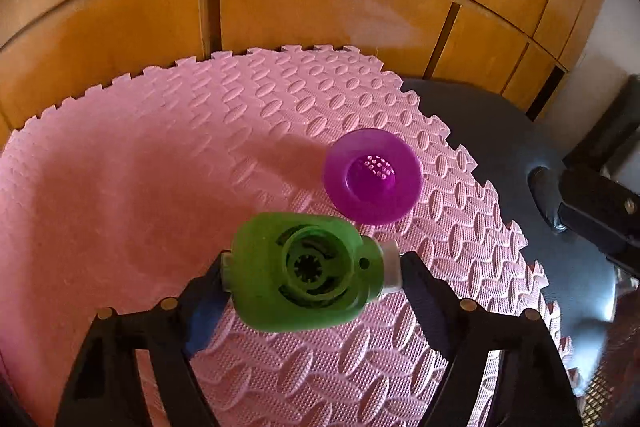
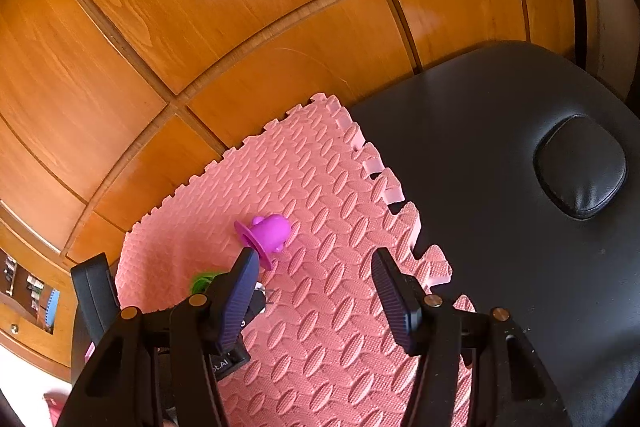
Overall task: Organize rigid objects
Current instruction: 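Grasp the green plug-shaped device with the left gripper and lift it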
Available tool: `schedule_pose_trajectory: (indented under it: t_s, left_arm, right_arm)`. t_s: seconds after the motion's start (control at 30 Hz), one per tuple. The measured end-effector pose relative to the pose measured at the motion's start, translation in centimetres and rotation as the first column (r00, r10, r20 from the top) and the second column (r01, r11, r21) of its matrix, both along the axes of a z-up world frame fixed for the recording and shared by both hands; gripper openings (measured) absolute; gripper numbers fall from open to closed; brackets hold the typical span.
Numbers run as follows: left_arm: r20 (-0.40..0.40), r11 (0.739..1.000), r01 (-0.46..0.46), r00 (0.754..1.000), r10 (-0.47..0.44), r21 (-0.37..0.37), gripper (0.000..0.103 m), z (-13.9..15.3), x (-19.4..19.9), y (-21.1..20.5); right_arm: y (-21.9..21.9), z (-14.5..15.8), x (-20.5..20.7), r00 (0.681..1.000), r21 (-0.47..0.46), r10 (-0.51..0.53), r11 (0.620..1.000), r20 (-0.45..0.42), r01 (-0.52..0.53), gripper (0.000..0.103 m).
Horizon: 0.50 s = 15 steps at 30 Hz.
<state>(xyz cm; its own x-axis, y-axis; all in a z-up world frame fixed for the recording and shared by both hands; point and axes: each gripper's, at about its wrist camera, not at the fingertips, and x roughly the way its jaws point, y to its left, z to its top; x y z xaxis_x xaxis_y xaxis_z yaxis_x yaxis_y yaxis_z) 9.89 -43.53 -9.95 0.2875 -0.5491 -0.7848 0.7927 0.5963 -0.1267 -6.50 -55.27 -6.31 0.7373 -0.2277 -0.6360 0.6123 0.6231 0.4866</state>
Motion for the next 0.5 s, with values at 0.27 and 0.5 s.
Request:
schedule_pose_trajectory:
  t_s: [0.27, 0.5]
  left_arm:
    - [0.019, 0.998, -0.058, 0.998, 0.057, 0.031, 0.081, 0.0, -2.3, 2.9]
    - [0.058, 0.994, -0.101, 0.993, 0.099, 0.036, 0.081, 0.7, -6.7, 6.5]
  right_arm:
    - [-0.3, -0.4, -0.1, 1.0, 0.005, -0.013, 1.0, -0.019, 0.013, 0.059]
    - [-0.2, -0.7, 0.1, 0.999, 0.001, 0.002, 1.0, -0.043, -0.002, 0.059]
